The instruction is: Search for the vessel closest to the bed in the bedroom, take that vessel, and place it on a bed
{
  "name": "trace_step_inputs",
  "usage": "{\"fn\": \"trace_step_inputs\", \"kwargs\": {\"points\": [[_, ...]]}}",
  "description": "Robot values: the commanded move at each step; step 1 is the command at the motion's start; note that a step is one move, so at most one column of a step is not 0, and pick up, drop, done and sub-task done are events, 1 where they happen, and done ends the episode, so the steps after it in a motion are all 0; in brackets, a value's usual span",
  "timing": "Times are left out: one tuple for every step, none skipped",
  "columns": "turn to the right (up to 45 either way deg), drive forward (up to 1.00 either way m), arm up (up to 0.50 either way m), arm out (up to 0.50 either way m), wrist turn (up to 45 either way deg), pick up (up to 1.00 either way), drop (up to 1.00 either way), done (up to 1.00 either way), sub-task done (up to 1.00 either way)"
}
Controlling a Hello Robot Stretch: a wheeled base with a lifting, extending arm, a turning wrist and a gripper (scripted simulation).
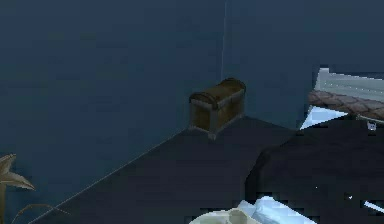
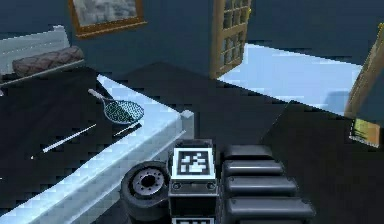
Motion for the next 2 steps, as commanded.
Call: {"fn": "trace_step_inputs", "kwargs": {"points": [[-6.0,0.0,0.0,0.0,0.0,0.0,0.0,0.0,0.0],[0.0,0.4,0.0,0.0,0.0,0.0,0.0,0.0,0.0]]}}
